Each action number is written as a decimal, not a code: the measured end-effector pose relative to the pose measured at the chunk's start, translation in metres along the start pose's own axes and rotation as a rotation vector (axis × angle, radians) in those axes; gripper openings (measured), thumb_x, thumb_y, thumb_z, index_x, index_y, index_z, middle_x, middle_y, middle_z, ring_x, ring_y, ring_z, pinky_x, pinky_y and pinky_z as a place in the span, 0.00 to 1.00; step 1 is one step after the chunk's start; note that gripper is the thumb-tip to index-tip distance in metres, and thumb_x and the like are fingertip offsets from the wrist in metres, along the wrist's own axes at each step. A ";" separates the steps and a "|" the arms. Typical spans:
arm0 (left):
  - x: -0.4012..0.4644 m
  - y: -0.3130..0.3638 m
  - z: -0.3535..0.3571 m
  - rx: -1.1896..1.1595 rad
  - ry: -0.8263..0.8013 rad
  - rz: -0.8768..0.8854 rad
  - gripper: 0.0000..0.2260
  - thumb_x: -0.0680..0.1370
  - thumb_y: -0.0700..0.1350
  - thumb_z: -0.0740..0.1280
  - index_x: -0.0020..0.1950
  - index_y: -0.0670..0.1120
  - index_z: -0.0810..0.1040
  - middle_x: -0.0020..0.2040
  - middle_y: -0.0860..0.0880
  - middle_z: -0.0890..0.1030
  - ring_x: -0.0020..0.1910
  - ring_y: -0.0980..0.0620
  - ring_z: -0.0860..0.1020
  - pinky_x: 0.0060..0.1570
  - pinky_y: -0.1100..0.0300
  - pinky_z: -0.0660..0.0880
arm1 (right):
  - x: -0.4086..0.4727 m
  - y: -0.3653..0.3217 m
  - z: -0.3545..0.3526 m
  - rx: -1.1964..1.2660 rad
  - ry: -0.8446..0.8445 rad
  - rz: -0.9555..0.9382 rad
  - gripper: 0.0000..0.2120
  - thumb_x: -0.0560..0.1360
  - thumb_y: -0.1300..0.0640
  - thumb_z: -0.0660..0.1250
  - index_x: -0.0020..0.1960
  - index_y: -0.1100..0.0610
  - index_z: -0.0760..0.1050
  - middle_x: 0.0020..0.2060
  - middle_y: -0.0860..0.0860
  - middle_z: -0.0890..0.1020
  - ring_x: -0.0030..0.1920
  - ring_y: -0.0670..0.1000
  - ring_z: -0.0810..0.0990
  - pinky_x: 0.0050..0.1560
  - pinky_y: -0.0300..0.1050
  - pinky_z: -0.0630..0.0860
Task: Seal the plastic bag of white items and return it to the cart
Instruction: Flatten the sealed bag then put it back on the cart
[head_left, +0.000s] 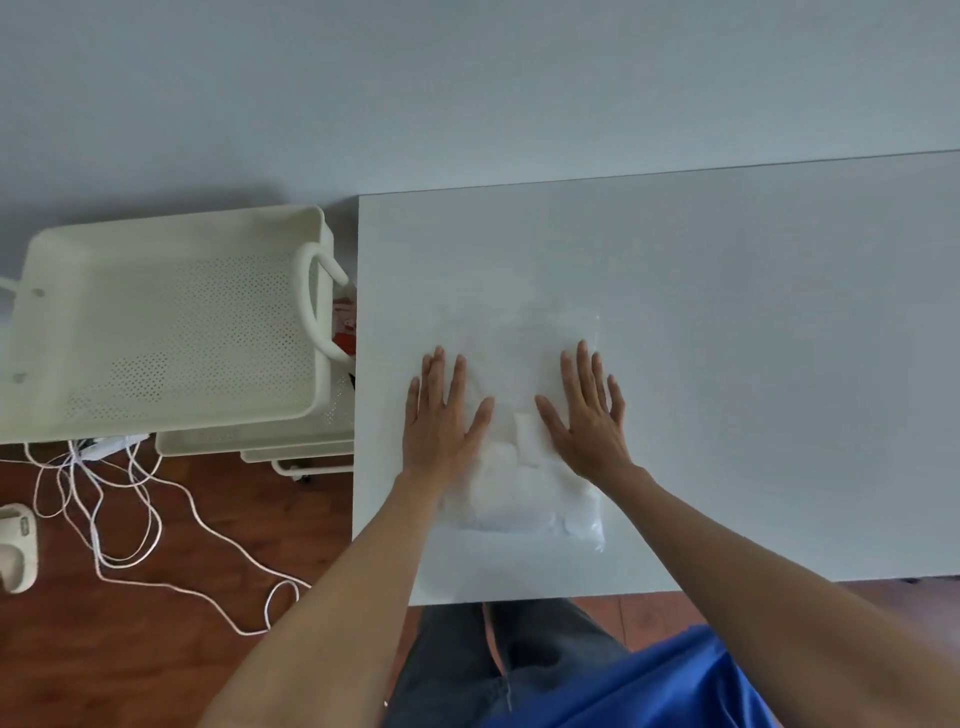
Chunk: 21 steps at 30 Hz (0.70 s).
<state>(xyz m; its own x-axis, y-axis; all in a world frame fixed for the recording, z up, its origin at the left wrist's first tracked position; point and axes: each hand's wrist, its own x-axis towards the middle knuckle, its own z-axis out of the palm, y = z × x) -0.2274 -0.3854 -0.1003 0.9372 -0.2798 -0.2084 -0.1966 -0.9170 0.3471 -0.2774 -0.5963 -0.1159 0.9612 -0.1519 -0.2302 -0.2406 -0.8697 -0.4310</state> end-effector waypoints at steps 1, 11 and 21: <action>-0.010 0.002 -0.001 -0.025 -0.001 -0.037 0.33 0.83 0.64 0.49 0.83 0.50 0.46 0.83 0.47 0.42 0.82 0.49 0.40 0.80 0.48 0.44 | -0.009 0.002 -0.001 0.011 0.000 0.024 0.36 0.84 0.38 0.51 0.84 0.50 0.40 0.84 0.51 0.39 0.83 0.52 0.38 0.82 0.53 0.40; -0.072 0.019 0.004 -0.334 -0.060 -0.299 0.36 0.79 0.68 0.57 0.82 0.57 0.49 0.62 0.45 0.63 0.61 0.45 0.72 0.63 0.51 0.72 | -0.072 0.001 -0.002 0.093 0.046 0.148 0.40 0.79 0.32 0.59 0.84 0.49 0.51 0.72 0.55 0.65 0.70 0.59 0.68 0.68 0.53 0.67; -0.073 0.024 -0.001 -0.458 -0.008 -0.200 0.35 0.79 0.65 0.61 0.81 0.56 0.54 0.56 0.50 0.59 0.58 0.48 0.68 0.67 0.57 0.68 | -0.085 -0.023 -0.006 0.496 0.006 0.190 0.42 0.77 0.37 0.67 0.83 0.48 0.51 0.70 0.55 0.61 0.73 0.58 0.66 0.70 0.52 0.69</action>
<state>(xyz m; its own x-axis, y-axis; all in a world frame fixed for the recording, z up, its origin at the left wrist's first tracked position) -0.3006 -0.3864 -0.0759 0.9409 -0.1151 -0.3185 0.1352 -0.7346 0.6649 -0.3528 -0.5665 -0.0813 0.8950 -0.2888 -0.3400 -0.4438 -0.4998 -0.7438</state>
